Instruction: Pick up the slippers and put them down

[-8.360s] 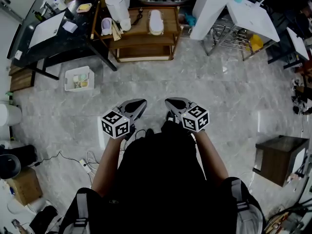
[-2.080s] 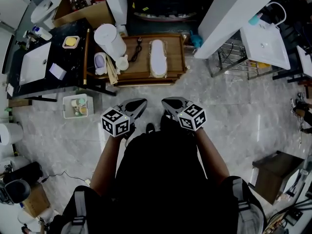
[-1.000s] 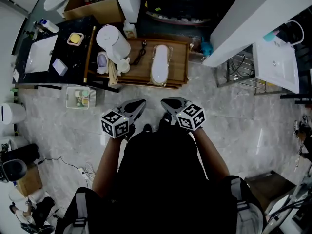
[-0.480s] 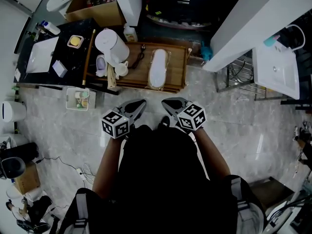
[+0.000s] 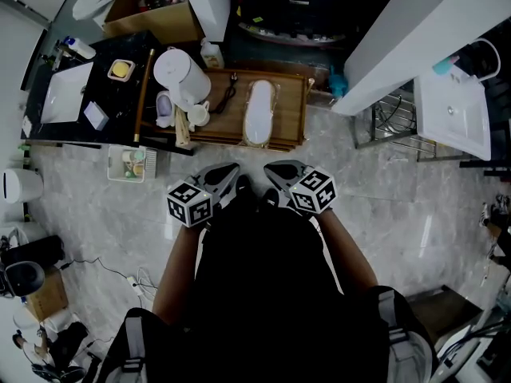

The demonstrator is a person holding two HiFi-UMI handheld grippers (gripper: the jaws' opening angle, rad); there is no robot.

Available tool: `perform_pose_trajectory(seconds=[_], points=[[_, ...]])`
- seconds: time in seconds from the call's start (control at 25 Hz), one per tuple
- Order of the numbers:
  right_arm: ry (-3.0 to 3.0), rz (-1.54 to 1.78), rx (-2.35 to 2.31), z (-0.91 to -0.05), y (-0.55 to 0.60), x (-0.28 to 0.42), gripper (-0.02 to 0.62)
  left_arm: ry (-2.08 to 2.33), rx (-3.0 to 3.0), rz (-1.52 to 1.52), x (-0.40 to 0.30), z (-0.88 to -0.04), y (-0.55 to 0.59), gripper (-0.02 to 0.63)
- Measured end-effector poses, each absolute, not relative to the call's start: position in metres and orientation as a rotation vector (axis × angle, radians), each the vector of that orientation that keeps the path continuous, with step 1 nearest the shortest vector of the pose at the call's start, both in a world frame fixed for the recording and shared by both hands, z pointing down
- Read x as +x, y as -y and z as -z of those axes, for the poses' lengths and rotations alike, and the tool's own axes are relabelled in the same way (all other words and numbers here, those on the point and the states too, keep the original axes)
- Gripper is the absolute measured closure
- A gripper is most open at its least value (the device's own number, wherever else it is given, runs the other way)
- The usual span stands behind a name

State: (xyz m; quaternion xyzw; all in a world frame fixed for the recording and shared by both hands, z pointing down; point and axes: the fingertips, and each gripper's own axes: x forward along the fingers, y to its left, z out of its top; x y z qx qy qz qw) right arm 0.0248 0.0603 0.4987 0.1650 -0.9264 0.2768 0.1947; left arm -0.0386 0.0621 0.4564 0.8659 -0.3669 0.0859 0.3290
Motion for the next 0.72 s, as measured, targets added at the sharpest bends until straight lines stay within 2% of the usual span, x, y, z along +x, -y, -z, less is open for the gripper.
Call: perform_pose_trajectory(seconds=[0.72], points=[[2.525,-0.730,0.615,-0.498,-0.013,-0.006,0.588,0.758,2.336,-0.227,-0.064,-0.467,0.000,0.594]])
